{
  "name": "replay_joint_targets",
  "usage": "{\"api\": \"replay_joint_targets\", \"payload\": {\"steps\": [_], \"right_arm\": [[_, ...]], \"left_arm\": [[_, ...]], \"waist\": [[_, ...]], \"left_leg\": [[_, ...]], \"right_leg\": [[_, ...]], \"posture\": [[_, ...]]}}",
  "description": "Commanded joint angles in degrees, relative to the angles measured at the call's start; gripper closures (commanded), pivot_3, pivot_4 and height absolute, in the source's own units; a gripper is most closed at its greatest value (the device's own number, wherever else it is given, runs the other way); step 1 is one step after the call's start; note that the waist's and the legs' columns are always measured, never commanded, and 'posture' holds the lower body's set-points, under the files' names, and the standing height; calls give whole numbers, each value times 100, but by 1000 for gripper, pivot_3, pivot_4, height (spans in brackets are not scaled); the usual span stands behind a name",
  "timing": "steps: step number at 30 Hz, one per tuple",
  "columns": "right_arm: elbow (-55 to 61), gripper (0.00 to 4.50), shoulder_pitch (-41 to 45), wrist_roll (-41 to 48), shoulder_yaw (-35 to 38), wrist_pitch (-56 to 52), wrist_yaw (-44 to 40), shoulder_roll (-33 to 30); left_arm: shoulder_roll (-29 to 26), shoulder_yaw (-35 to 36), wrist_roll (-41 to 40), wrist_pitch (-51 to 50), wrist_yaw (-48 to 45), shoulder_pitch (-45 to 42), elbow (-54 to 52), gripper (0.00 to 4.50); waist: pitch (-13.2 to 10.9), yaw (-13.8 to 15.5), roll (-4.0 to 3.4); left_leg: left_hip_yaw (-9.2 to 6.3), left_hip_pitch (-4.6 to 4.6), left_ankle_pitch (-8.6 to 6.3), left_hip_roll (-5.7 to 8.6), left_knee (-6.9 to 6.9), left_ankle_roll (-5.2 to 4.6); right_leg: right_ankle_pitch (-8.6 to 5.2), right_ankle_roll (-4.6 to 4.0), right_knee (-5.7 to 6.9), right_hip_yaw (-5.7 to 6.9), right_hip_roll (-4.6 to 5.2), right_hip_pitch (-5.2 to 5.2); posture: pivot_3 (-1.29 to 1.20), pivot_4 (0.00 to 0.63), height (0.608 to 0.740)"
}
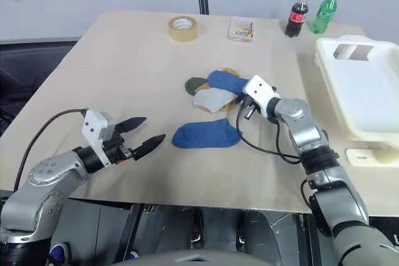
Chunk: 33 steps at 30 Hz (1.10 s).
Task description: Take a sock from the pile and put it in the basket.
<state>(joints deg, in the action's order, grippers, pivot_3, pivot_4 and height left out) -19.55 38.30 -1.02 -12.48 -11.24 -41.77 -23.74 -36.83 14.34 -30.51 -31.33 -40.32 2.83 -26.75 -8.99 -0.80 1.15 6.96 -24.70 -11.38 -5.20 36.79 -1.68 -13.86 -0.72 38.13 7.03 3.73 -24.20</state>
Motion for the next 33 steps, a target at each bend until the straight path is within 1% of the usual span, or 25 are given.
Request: {"api": "replay_joint_targets", "payload": {"steps": [1, 2, 3, 10, 22, 23, 24, 25, 26, 27, 33], "right_arm": [[-14, 3850, 79, 6, -11, 92, -93, 82], [-89, 3523, 88, -66, -42, 182, -61, 98], [-100, 3050, 84, -94, -20, 196, -2, 116], [238, 3050, -51, -34, 174, 42, 34, 39], [520, 3050, -174, 10, 244, -163, -34, -114], [504, 3437, -171, 17, 250, -178, -31, -106], [496, 3588, -170, 19, 256, -190, -29, -100], [477, 3941, -165, 21, 262, -193, -28, -91], [464, 4400, -165, 21, 263, -192, -30, -84], [457, 4472, -167, 20, 263, -191, -31, -81], [513, 4472, -206, 62, 250, -210, -125, -109]], "left_arm": [[-15, -157, 61, 145, -68, -196, 96, 43], [-20, -186, 68, 155, -70, -224, 124, 43], [-29, -196, 71, 167, -76, -242, 148, 43], [-38, -141, 70, 234, -107, -131, 127, 43], [-98, -120, 89, 334, -169, -82, 165, 43], [-102, -128, 101, 342, -176, -75, 165, 43], [-104, -133, 108, 348, -181, -70, 165, 43], [-105, -139, 112, 352, -185, -74, 170, 43], [-106, -141, 114, 355, -186, -80, 177, 43], [-107, -142, 118, 358, -189, -83, 181, 43], [-99, -138, 145, 377, -207, -94, 198, 43]], "waist": [[0, -3, -1], [0, -4, -1], [0, 0, -1], [-2, 3, -3], [-2, 5, -3], [-2, 4, -3], [-2, 4, -3], [-2, 4, -3], [-2, 4, -3], [-2, 4, -3], [-2, 4, -3]], "left_leg": [[1, 1, 0, 0, 0, 0], [1, 0, 0, -1, 0, 0], [1, 0, 0, -1, 0, 0], [3, -2, 0, 1, 0, 0], [2, -2, 0, 1, 0, 0], [2, -2, 0, 1, 0, 0], [2, -2, 0, 1, 0, 0], [3, -2, 0, 1, 0, 0], [2, -2, 0, 1, 0, 0], [3, -2, 0, 1, 0, 0], [2, -2, 0, 1, 0, 0]], "right_leg": [[0, 1, 1, 0, -1, 0], [0, 0, 1, 1, -2, 0], [0, 0, 1, 0, -2, 0], [2, -4, 0, 0, 2, -2], [0, 0, 0, 1, 1, -2], [0, 0, 0, 1, 1, -1], [-1, 1, 0, 1, 1, -2], [0, 1, 0, 1, 1, -2], [0, 1, 0, 1, 1, -2], [-1, 1, 0, 1, 1, -2], [-2, 3, 0, 1, 1, -2]], "posture": [[0, 150, 740], [0, 150, 740], [0, 150, 740], [0, 150, 740], [0, 150, 740], [0, 150, 740], [0, 150, 740], [0, 150, 740], [0, 150, 740], [0, 150, 740], [0, 150, 740]]}}
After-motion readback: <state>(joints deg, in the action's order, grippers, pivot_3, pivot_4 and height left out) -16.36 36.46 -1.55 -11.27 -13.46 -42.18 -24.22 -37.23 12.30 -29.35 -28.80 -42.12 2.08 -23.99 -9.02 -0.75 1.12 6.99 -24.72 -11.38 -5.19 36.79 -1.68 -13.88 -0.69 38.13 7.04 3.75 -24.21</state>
